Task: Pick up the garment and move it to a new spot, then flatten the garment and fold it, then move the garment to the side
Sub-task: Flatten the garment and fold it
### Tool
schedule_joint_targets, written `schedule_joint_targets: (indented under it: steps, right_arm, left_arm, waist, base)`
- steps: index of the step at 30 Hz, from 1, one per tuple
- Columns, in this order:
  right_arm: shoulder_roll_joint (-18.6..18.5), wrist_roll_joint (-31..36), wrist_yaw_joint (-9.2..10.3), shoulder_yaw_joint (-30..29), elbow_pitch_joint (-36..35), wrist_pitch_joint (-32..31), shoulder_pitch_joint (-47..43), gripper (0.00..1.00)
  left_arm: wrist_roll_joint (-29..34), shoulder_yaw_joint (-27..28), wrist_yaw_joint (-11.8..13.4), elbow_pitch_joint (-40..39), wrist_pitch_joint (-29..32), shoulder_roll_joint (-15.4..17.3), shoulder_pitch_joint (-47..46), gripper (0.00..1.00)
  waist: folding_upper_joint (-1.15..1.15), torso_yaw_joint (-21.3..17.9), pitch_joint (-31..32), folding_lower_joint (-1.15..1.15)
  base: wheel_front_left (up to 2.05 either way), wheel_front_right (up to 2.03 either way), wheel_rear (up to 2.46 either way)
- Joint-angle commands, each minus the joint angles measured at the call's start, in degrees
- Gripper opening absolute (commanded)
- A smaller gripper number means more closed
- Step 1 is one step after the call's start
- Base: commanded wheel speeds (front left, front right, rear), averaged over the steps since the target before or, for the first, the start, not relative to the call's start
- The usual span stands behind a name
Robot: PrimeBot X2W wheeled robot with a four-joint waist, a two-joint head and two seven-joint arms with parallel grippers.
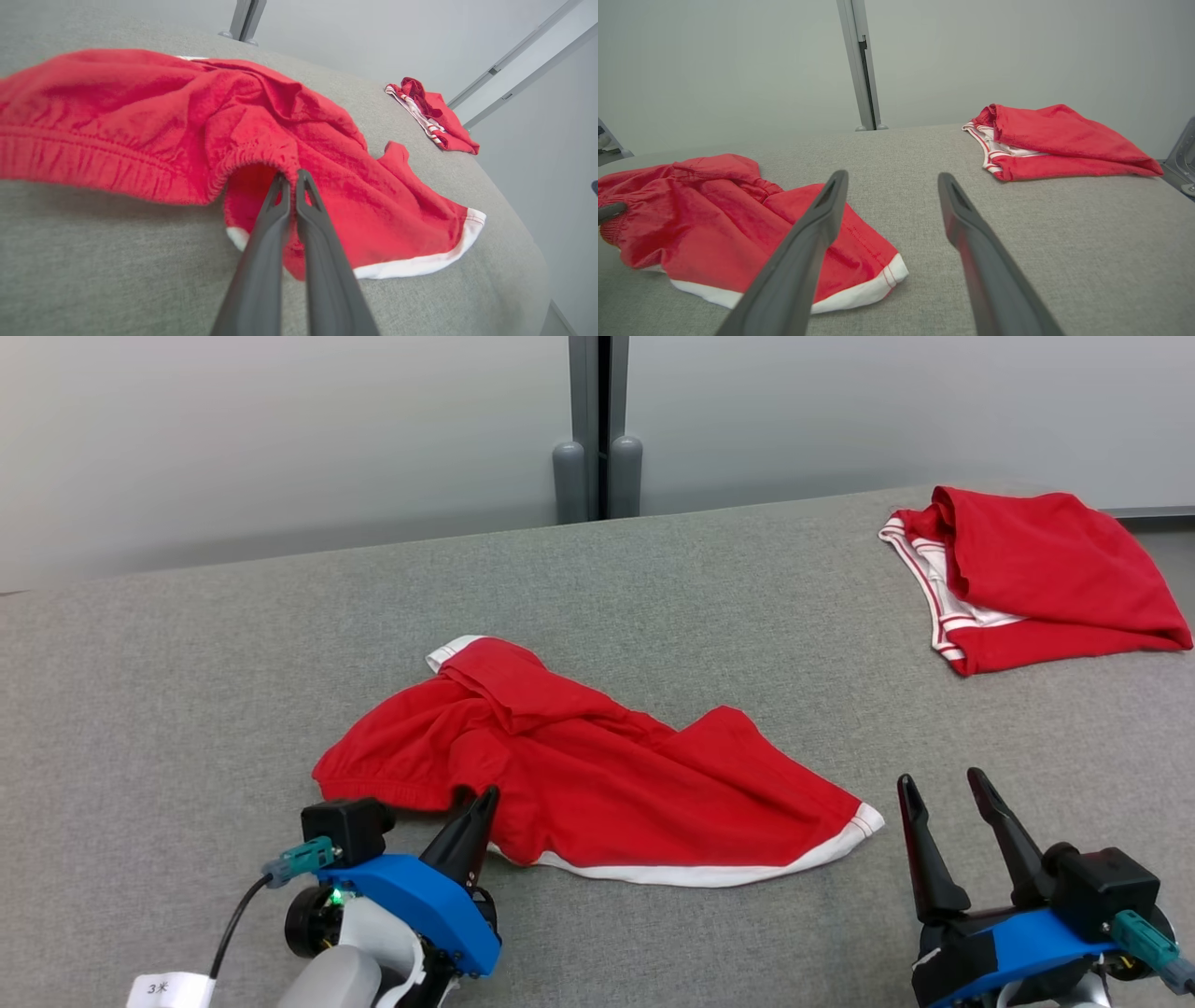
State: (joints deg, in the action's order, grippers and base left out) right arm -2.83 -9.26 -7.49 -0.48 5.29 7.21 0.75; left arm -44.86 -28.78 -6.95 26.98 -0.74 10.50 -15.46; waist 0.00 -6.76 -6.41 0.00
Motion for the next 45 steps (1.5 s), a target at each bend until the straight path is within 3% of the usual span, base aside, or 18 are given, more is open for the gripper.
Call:
schedule_joint_targets:
  steps: [1,7,12,13,17,21,27,31,38,39,40,45]
  right_arm:
    - [-0.1,-0.1,-0.01,-0.3,0.1,0.5,0.0,1.00]
    - [-0.1,-0.2,-0.01,-1.0,-0.3,0.4,-1.2,1.00]
    - [-0.1,-0.2,-0.02,-1.2,-0.4,0.4,-1.1,1.00]
    - [-0.1,-0.3,-0.01,-0.9,-0.5,0.4,-0.8,1.00]
    - [-0.1,-0.5,-0.02,-0.5,-0.5,0.6,-0.2,1.00]
    - [-0.1,-0.8,-0.01,0.1,-0.2,1.0,0.4,1.00]
    - [-0.1,-0.6,-0.02,0.3,-0.3,1.0,1.8,1.00]
    - [-0.1,-0.4,-0.01,0.1,-0.4,1.2,2.2,1.00]
    - [-0.1,-0.4,-0.02,-0.8,0.0,1.6,1.6,1.00]
    - [-0.1,-0.4,-0.01,-1.0,0.1,1.6,1.4,1.00]
    - [-0.1,-0.4,-0.02,-0.9,0.2,1.6,1.4,1.00]
    - [-0.1,-0.2,-0.01,-0.9,0.2,1.2,1.2,1.00]
  left_arm:
    - [-0.6,0.1,-0.3,-1.3,-0.6,0.9,0.0,0.00]
    - [-3.0,1.2,1.2,-10.0,0.6,3.6,6.4,0.00]
    - [-6.0,2.4,5.8,-22.3,4.6,5.9,14.0,0.00]
    - [-8.6,2.9,8.0,-27.1,6.8,5.7,17.3,0.00]
    - [-9.9,4.1,12.3,-32.3,9.7,7.2,20.3,0.00]
    - [-9.0,4.9,14.0,-28.8,10.1,7.1,16.2,0.00]
    - [-5.6,4.3,14.2,-14.2,9.4,5.4,5.9,0.00]
    - [-3.1,3.9,13.4,-5.8,6.7,5.0,0.6,0.00]
    - [-0.6,3.0,12.1,0.9,3.4,5.3,-2.8,0.00]
    - [-0.3,3.0,12.0,1.3,2.6,5.3,-2.9,0.22]
    - [-0.2,2.7,11.0,1.4,1.7,5.0,-3.0,1.00]
    - [0.3,2.1,9.1,1.3,-2.2,4.4,-0.6,1.00]
  waist:
    - [0.00,0.3,0.2,0.00]
    - [0.00,2.3,0.4,0.00]
    - [0.00,4.0,0.1,0.00]
    - [0.00,4.2,0.0,0.00]
    - [0.00,4.0,-0.5,0.00]
    - [0.00,3.5,-1.5,0.00]
    - [0.00,1.2,-3.1,0.00]
    - [0.00,-0.3,-3.9,0.00]
    - [0.00,-0.5,-3.8,0.00]
    - [0.00,-0.3,-3.6,0.00]
    - [0.00,0.0,-3.3,0.00]
    - [0.00,1.5,-1.6,0.00]
  base:
    - [0.00,0.00,0.00]
    - [0.00,0.00,0.00]
    - [0.00,0.00,0.00]
    - [0.00,0.00,0.00]
    - [0.00,0.00,0.00]
    - [0.00,0.00,0.00]
    - [0.00,0.00,0.00]
    - [0.00,0.00,0.00]
    - [0.00,0.00,0.00]
    - [0.00,0.00,0.00]
    - [0.00,0.00,0.00]
    - [0.00,0.00,0.00]
